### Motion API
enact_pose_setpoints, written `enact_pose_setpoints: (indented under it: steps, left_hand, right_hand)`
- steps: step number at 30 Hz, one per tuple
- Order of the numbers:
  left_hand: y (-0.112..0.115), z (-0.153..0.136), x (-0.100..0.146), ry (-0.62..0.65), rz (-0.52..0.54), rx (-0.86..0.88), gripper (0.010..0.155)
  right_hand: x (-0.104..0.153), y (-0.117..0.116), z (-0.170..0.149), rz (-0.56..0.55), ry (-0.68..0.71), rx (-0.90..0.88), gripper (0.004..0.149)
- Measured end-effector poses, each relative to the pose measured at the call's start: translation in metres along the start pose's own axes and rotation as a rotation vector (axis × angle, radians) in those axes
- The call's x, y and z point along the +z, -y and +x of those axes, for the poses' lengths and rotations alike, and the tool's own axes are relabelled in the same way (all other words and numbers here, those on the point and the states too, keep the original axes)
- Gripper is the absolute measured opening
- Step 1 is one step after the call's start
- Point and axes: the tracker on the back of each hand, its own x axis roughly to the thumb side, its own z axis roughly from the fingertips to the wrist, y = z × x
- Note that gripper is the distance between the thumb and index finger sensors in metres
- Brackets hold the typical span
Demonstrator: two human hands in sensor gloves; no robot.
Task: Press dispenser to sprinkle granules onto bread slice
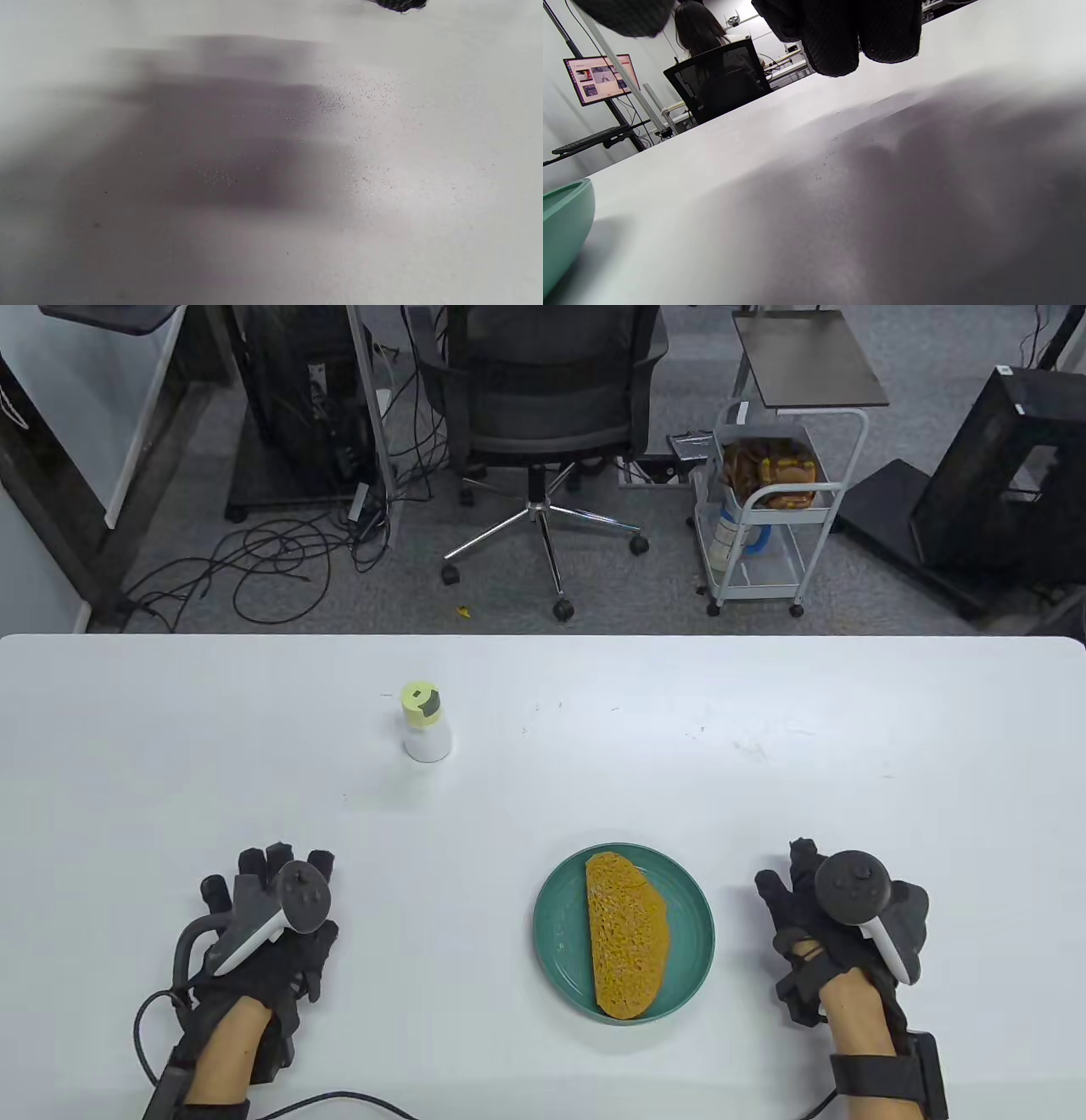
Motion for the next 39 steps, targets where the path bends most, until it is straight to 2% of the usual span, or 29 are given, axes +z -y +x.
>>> enact_pose_setpoints:
  steps: [8,10,13,14,15,17,19,20,22,25,28,29,31,34,37,39]
  left_hand:
    - [-0.001,0.0,0.003,0.001,0.003,0.006,0.088]
    - [-0.003,-0.001,0.004,-0.002,0.018,0.014,0.09]
    - [-0.005,-0.003,0.006,-0.002,0.045,0.025,0.096]
    - [-0.005,-0.004,0.006,-0.003,0.042,0.026,0.096]
    - [-0.005,-0.004,0.007,-0.002,0.036,0.03,0.096]
    - [-0.006,-0.005,0.007,-0.006,0.036,0.033,0.096]
    - [-0.007,-0.006,0.008,-0.005,0.033,0.043,0.096]
    - [-0.007,-0.007,0.008,-0.004,0.032,0.047,0.095]
    - [-0.008,-0.007,0.009,-0.004,0.031,0.051,0.095]
    - [-0.007,-0.007,0.008,-0.001,0.018,0.053,0.093]
    - [-0.006,-0.007,0.008,-0.003,0.0,0.051,0.09]
    - [-0.006,-0.006,0.008,-0.001,-0.006,0.051,0.09]
    - [-0.004,-0.006,0.007,-0.002,-0.029,0.048,0.09]
    - [-0.003,-0.006,0.006,-0.003,-0.05,0.048,0.09]
    - [-0.003,-0.006,0.006,-0.005,-0.054,0.052,0.091]
    - [-0.001,-0.005,0.004,0.0,-0.066,0.053,0.091]
  right_hand:
    - [0.004,-0.006,0.005,0.066,-0.002,-0.001,0.067]
    - [0.004,-0.01,0.009,0.112,0.013,0.027,0.067]
    - [0.006,-0.018,0.018,0.239,0.089,0.015,0.063]
    - [0.008,-0.02,0.022,0.245,0.106,0.005,0.062]
    - [0.009,-0.021,0.028,0.198,0.119,0.02,0.06]
    - [0.01,-0.023,0.035,0.17,0.149,0.049,0.058]
    - [0.012,-0.027,0.044,0.205,0.156,0.086,0.056]
    - [0.013,-0.031,0.049,0.257,0.152,0.105,0.055]
    - [0.016,-0.038,0.057,0.294,0.14,0.134,0.058]
    - [0.016,-0.042,0.064,0.278,0.1,0.175,0.059]
    - [0.012,-0.049,0.066,0.26,0.025,0.177,0.046]
    - [0.011,-0.052,0.066,0.258,0.016,0.168,0.041]
    - [0.009,-0.054,0.066,0.24,0.028,0.119,0.04]
    - [0.006,-0.053,0.068,0.272,0.042,0.048,0.04]
    - [0.006,-0.052,0.078,0.251,0.055,-0.032,0.04]
    - [0.005,-0.054,0.092,0.24,0.081,-0.025,0.04]
